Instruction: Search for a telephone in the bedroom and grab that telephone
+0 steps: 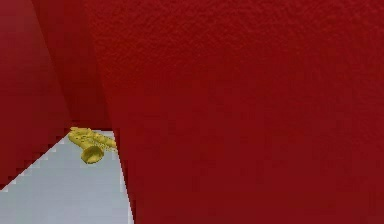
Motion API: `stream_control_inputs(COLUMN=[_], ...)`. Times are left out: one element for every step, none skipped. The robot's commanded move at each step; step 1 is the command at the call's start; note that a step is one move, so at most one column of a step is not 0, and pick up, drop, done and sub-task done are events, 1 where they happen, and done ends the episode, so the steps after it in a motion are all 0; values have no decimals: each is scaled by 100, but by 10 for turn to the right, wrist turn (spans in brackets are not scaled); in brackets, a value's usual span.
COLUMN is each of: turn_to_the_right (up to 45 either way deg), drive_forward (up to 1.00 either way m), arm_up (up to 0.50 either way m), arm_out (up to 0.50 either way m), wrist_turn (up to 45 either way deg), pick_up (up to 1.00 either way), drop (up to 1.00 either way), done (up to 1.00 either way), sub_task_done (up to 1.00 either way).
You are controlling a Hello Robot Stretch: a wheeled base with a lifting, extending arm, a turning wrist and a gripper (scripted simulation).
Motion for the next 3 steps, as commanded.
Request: stream_control_inputs(turn_to_the_right=[0, 0, 0], drive_forward=[0, 0, 0], arm_up=[0, 10, 0], arm_out=[0, 0, 0], wrist_turn=[0, 0, 0], pick_up=[100, 0, 0], drop=[0, 0, 0], done=[0, 0, 100], sub_task_done=[0, 0, 0])
